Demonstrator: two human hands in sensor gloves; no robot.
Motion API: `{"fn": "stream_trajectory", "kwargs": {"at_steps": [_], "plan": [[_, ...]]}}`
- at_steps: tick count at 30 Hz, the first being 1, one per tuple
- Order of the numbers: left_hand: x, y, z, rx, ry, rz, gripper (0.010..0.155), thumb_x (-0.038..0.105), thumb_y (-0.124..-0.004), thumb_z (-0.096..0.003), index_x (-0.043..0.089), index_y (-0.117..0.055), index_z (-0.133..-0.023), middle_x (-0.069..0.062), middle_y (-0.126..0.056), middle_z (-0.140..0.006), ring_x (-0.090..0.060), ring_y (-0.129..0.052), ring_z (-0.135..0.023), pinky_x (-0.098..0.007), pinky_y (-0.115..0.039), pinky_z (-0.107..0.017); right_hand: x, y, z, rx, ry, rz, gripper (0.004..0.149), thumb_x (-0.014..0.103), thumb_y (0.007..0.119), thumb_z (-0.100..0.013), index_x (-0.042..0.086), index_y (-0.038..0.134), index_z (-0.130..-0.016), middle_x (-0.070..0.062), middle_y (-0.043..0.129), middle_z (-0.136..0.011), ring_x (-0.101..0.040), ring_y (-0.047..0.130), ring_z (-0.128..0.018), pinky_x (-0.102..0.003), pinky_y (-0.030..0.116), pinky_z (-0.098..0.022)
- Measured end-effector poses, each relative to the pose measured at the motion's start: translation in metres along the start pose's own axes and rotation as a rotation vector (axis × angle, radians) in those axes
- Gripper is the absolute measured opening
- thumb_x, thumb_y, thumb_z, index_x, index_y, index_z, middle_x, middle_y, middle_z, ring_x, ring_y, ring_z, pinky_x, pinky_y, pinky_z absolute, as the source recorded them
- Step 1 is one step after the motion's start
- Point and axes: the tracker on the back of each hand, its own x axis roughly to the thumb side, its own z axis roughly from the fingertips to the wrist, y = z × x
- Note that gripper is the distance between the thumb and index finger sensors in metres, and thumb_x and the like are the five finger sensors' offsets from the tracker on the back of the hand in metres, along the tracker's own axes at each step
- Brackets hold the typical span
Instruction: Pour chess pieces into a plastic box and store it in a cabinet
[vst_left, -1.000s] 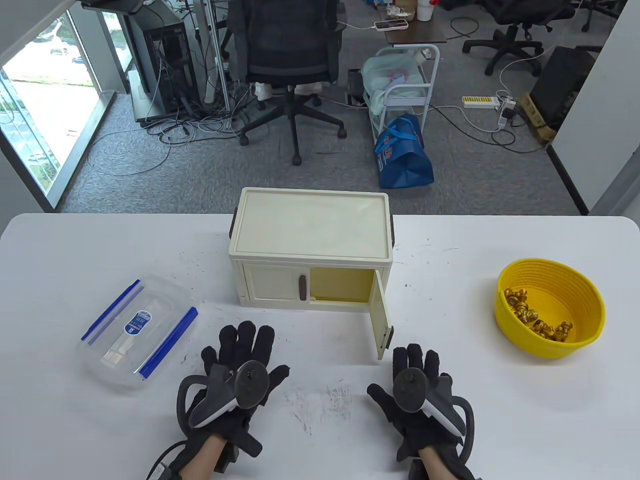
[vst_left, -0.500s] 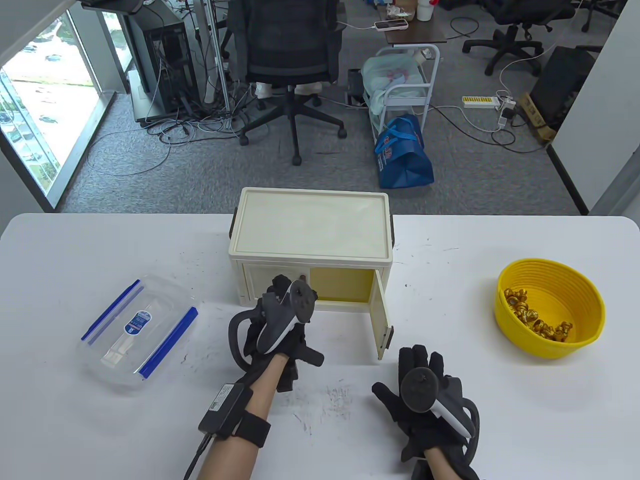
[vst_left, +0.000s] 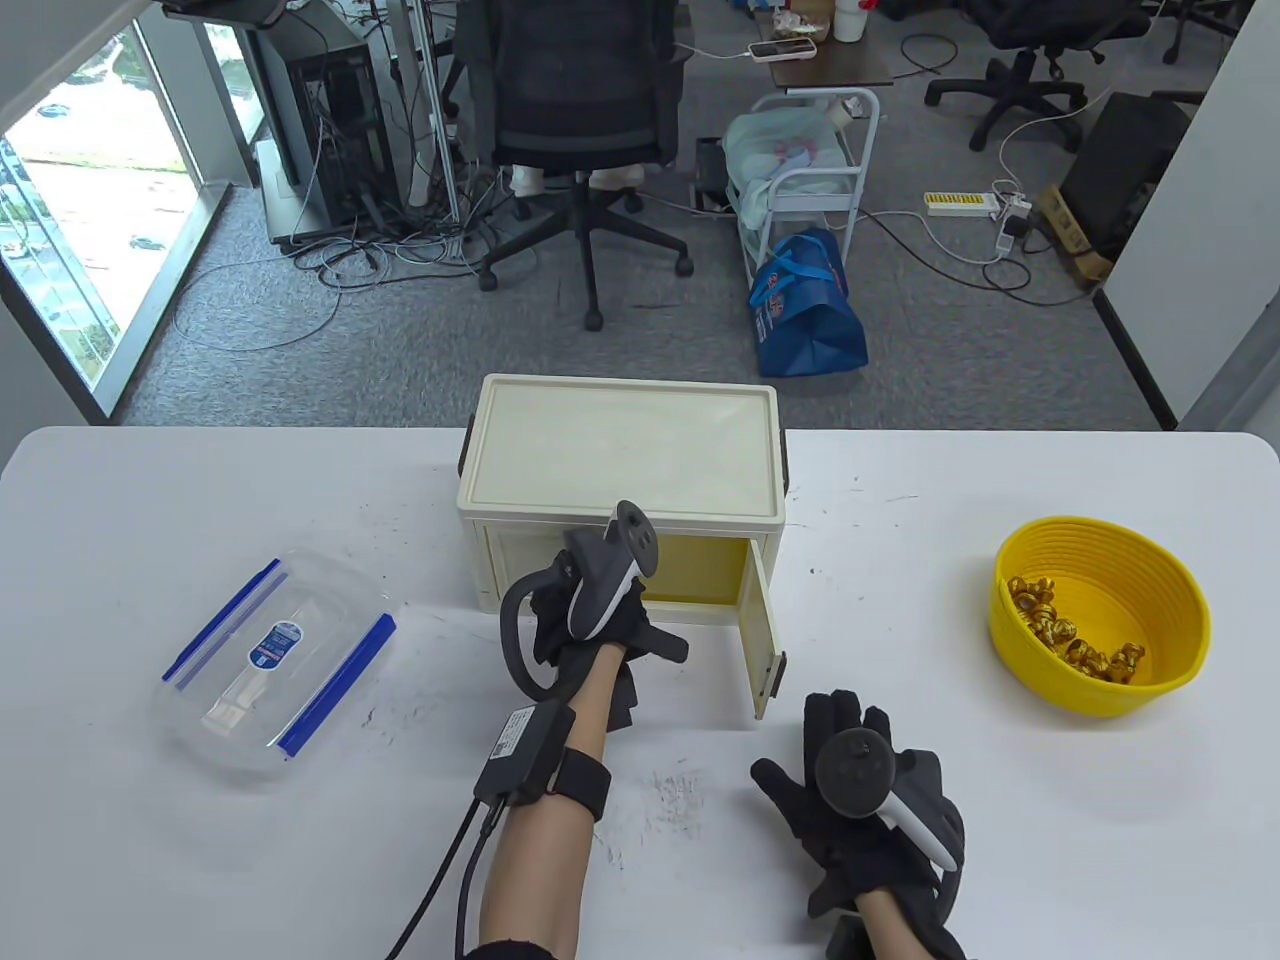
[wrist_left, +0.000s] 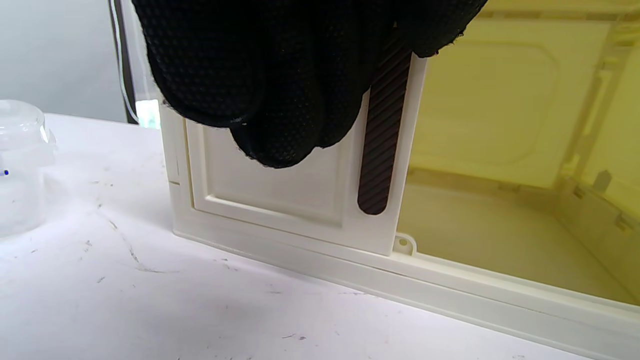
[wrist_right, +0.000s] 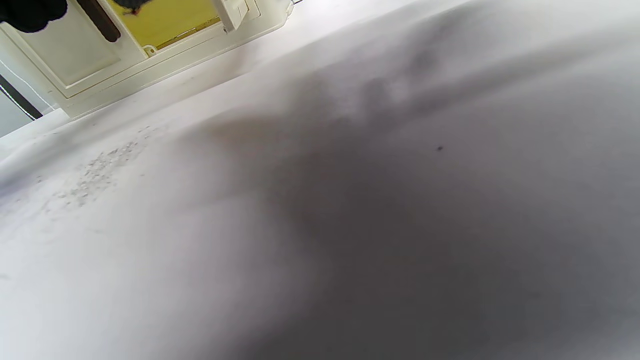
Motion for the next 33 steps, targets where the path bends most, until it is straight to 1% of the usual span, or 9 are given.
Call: {"fn": "stream_trajectory", "kwargs": {"at_steps": [6,11,16,21,24,27,33], "plan": [[0.001,-0.002,0.007,0.054,-0.033,-0.045,0.05,0.046,-0.067,-0.0677,0.006,-0.087,-0.091,-0.009,-0.106,-0.073,-0.028,-0.108,-0.056,-0.039,-0.093,-0.043,0.0,-0.001,0.001,0.003,0.002,-0.004,0.087,0.064,0.061,-0.057,0.017,0.018,-0.117,-0.016,0.012,-0.123,-0.051,0.016,-0.109,-0.071,0.028,-0.073],[-0.014,0.002,0.014,-0.001,-0.091,-0.023,0.05,0.045,-0.068,-0.0672,0.007,-0.086,-0.094,-0.011,-0.105,-0.077,-0.031,-0.107,-0.06,-0.042,-0.092,-0.046,-0.002,-0.002,0.001,0.005,0.005,-0.02,0.087,0.064,0.061,-0.057,0.017,0.018,-0.117,-0.017,0.013,-0.123,-0.051,0.016,-0.109,-0.071,0.028,-0.073],[-0.043,0.001,0.028,-0.05,-0.157,0.054,0.05,0.046,-0.068,-0.0673,0.011,-0.084,-0.099,-0.011,-0.102,-0.084,-0.033,-0.105,-0.068,-0.046,-0.09,-0.05,-0.001,-0.001,0.002,0.006,0.003,-0.012,0.087,0.064,0.061,-0.057,0.016,0.018,-0.117,-0.016,0.013,-0.123,-0.051,0.016,-0.109,-0.071,0.029,-0.073],[-0.082,0.0,0.038,-0.106,-0.192,0.169,0.05,0.046,-0.069,-0.0668,0.013,-0.082,-0.101,-0.012,-0.101,-0.088,-0.034,-0.103,-0.072,-0.048,-0.089,-0.052,-0.001,-0.001,0.002,0.005,0.003,-0.002,0.087,0.064,0.06,-0.057,0.016,0.019,-0.117,-0.017,0.013,-0.123,-0.051,0.017,-0.109,-0.071,0.029,-0.073],[-0.107,-0.002,0.038,-0.141,-0.229,0.242,0.05,0.047,-0.069,-0.0666,0.014,-0.081,-0.102,-0.011,-0.1,-0.09,-0.035,-0.102,-0.074,-0.048,-0.088,-0.053,-0.001,0.0,0.002,0.015,0.003,0.002,0.087,0.064,0.06,-0.058,0.016,0.019,-0.117,-0.017,0.014,-0.122,-0.052,0.017,-0.109,-0.07,0.03,-0.073],[-0.131,-0.007,0.035,-0.197,-0.234,0.357,0.051,0.048,-0.07,-0.0662,0.015,-0.081,-0.103,-0.011,-0.099,-0.091,-0.035,-0.101,-0.075,-0.049,-0.087,-0.054,-0.001,0.002,0.002,0.026,0.007,0.009,0.086,0.063,0.06,-0.058,0.016,0.019,-0.117,-0.017,0.014,-0.122,-0.052,0.018,-0.109,-0.07,0.03,-0.073],[-0.161,-0.017,0.033,-0.227,-0.235,0.509,0.052,0.049,-0.069,-0.0662,0.015,-0.081,-0.103,-0.012,-0.099,-0.091,-0.035,-0.101,-0.075,-0.049,-0.087,-0.054,-0.002,0.001,0.002,0.033,0.009,-0.006,0.086,0.063,0.06,-0.058,0.016,0.02,-0.117,-0.017,0.015,-0.122,-0.052,0.018,-0.109,-0.07,0.03,-0.073]]}}
